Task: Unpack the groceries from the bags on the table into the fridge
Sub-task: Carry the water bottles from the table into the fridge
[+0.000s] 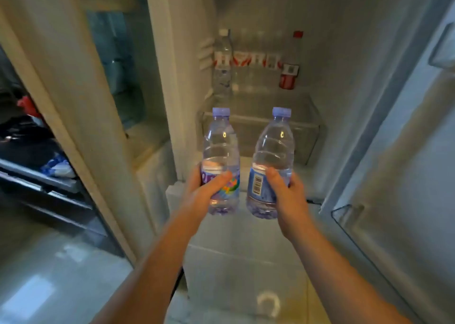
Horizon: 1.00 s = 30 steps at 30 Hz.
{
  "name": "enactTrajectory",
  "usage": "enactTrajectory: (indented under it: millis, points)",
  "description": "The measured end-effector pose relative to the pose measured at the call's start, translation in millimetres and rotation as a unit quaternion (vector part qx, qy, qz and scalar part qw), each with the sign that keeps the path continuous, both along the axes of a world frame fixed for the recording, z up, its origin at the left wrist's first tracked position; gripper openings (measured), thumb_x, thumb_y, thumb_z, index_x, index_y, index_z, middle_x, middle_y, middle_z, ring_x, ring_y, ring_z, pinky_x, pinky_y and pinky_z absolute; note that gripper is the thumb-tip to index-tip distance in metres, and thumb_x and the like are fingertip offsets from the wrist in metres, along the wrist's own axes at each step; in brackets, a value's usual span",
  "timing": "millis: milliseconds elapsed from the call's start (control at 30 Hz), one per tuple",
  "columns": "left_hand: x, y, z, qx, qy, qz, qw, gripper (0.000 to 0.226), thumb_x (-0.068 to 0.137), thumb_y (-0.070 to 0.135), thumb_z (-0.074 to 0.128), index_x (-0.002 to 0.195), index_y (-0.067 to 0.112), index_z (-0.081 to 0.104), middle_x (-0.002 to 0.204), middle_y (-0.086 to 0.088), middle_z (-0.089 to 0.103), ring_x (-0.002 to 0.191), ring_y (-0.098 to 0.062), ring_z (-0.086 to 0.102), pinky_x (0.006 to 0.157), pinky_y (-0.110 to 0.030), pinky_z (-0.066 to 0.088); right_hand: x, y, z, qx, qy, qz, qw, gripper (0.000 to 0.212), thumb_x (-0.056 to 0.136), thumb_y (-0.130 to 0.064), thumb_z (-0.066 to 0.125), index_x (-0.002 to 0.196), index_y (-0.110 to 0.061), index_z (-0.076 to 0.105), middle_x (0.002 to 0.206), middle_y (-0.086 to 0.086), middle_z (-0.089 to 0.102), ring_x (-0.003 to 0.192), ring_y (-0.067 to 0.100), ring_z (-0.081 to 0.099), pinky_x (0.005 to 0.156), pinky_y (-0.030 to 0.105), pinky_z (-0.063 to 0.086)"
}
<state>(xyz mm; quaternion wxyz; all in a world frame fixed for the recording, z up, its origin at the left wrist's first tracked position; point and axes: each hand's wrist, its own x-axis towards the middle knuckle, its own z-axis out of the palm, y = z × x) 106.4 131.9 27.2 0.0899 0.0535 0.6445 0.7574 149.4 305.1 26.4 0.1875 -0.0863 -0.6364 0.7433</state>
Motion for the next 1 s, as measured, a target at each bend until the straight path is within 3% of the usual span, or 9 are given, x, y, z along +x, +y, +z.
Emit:
enactTrajectory:
  millis: [67,133,233,400,500,667,800,933,1000]
  points:
    - [-34.3,13.6,12.9,0.011,0.007,-0.031,0.999,0.062,0.06,0.041,0.082,0.115,0.022,0.061,0.1,-0.009,0.076,0.085,-0.03,0.075,0.07,-0.054,0.061,-23.8,9.6,14.1,-0.008,0.017,-0.028,0.999,0.048,0.07,-0.046,0.077,0.109,-0.019,0.065,0.097,0.0,0.075,0.089,0.016,0.074,0.068,0.025,0.058]
    - [-67.5,26.4,28.1,0.025,0.027,-0.058,0.998,0.058,0.06,0.037,0.081,0.113,0.022,0.062,0.1,-0.011,0.076,0.081,-0.03,0.075,0.059,-0.043,0.06,-48.1,20.1,29.3,-0.006,0.038,-0.06,0.997,0.048,0.071,-0.046,0.081,0.109,-0.021,0.065,0.097,-0.002,0.075,0.089,0.013,0.074,0.068,0.022,0.057]
    - [-114.4,42.1,48.6,0.034,0.062,-0.104,0.992,0.056,0.067,0.025,0.089,0.115,0.019,0.062,0.098,-0.014,0.075,0.073,-0.033,0.074,0.046,-0.033,0.053,-82.9,36.2,49.7,0.008,0.058,-0.098,0.993,0.029,0.081,-0.031,0.079,0.106,-0.024,0.066,0.094,-0.007,0.076,0.087,0.009,0.073,0.066,0.02,0.055]
    - [-194.0,69.2,78.7,0.041,0.134,-0.126,0.982,0.062,0.065,0.026,0.084,0.122,0.013,0.063,0.107,-0.005,0.076,0.1,-0.024,0.073,0.078,-0.032,0.058,-136.6,60.6,86.9,0.053,0.095,-0.154,0.982,0.049,0.068,-0.033,0.087,0.11,-0.019,0.066,0.099,-0.002,0.075,0.09,0.013,0.072,0.068,0.023,0.056]
    - [-232.5,86.4,91.7,0.045,0.17,-0.127,0.976,0.059,0.067,0.02,0.081,0.122,0.015,0.061,0.108,-0.002,0.076,0.102,-0.02,0.072,0.08,-0.029,0.058,-165.8,77.0,102.3,0.063,0.099,-0.168,0.979,0.037,0.08,-0.02,0.079,0.113,-0.015,0.063,0.101,0.001,0.074,0.09,0.016,0.073,0.068,0.026,0.058]
    - [-284.6,114.6,93.9,0.003,0.179,-0.073,0.981,0.068,0.062,0.025,0.086,0.121,0.022,0.054,0.11,0.003,0.071,0.104,-0.018,0.069,0.089,-0.038,0.055,-211.5,103.9,114.6,0.1,0.089,-0.168,0.977,0.049,0.079,-0.019,0.083,0.122,-0.019,0.06,0.109,-0.002,0.073,0.099,0.012,0.071,0.086,0.029,0.055]
    - [-306.3,133.7,84.8,-0.017,0.184,-0.075,0.98,0.067,0.076,0.004,0.083,0.13,0.018,0.045,0.119,0.0,0.064,0.11,-0.02,0.063,0.093,-0.036,0.052,-246.0,126.7,105.4,0.117,0.062,-0.162,0.978,0.058,0.076,-0.019,0.086,0.126,-0.019,0.056,0.112,-0.005,0.07,0.101,0.01,0.068,0.09,0.031,0.054]
    - [-320.6,143.7,70.7,-0.029,0.173,-0.071,0.982,0.065,0.076,0.004,0.083,0.126,0.021,0.046,0.119,-0.001,0.064,0.108,-0.017,0.064,0.097,-0.041,0.052,-273.4,140.4,85.3,0.142,0.044,-0.148,0.978,0.063,0.074,-0.017,0.087,0.128,-0.016,0.055,0.117,0.001,0.069,0.106,0.015,0.068,0.093,0.037,0.055]
    - [-325.1,146.5,64.3,-0.031,0.179,-0.071,0.981,0.062,0.076,0.004,0.083,0.124,0.023,0.048,0.117,0.002,0.065,0.104,-0.009,0.065,0.093,-0.034,0.054,-278.2,141.8,76.9,0.149,0.04,-0.142,0.978,0.064,0.075,-0.015,0.086,0.13,-0.016,0.054,0.12,0.001,0.068,0.106,0.013,0.068,0.094,0.035,0.055]
